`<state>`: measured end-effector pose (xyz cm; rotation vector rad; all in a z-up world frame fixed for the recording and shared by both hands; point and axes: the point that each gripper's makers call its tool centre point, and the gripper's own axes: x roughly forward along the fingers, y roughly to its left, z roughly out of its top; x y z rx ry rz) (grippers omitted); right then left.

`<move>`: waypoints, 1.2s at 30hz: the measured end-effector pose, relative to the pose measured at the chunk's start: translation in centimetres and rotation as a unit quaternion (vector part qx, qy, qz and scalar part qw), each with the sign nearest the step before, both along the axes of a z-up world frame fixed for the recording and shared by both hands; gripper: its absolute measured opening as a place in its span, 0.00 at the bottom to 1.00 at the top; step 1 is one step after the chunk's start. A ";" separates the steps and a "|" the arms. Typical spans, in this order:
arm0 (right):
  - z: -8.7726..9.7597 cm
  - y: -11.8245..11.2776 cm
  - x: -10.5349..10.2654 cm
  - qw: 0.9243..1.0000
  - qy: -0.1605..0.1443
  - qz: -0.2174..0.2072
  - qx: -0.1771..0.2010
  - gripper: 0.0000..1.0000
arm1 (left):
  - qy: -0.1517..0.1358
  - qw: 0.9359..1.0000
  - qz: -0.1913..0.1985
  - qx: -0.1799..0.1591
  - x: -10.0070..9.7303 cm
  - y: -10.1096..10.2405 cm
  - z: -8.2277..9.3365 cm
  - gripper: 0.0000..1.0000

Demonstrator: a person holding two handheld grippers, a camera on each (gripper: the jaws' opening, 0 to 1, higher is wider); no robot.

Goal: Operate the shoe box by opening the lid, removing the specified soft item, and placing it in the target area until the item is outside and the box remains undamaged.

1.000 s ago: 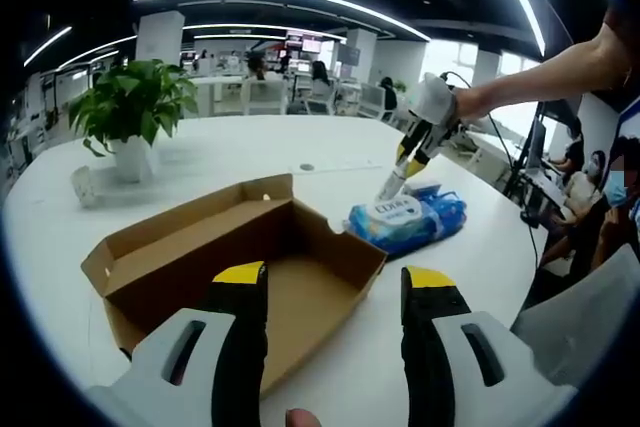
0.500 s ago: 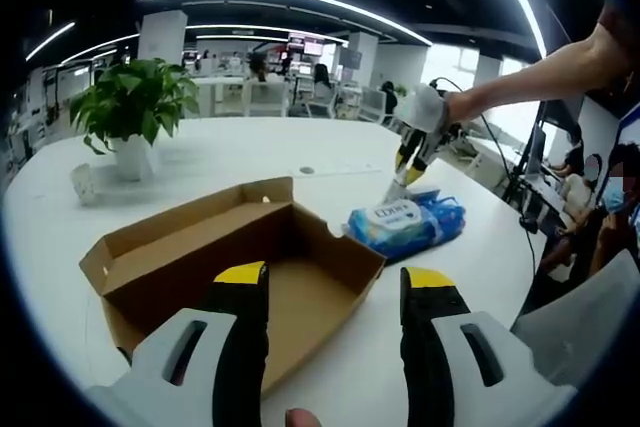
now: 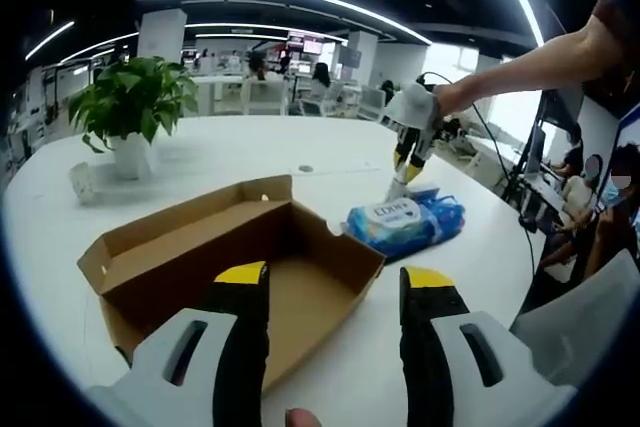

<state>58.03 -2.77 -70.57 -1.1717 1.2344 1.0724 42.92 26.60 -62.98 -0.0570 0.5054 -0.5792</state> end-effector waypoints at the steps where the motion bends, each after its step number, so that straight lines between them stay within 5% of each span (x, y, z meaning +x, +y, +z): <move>1: 0.0 0.1 0.1 1.000 0.001 0.000 0.001 0.16 | 0.000 1.000 0.000 0.000 0.0 0.0 0.0 0.50; 36: -0.5 -0.1 0.0 1.000 0.012 -0.009 -0.002 0.23 | -0.001 1.000 0.003 0.002 0.0 0.3 0.0 0.47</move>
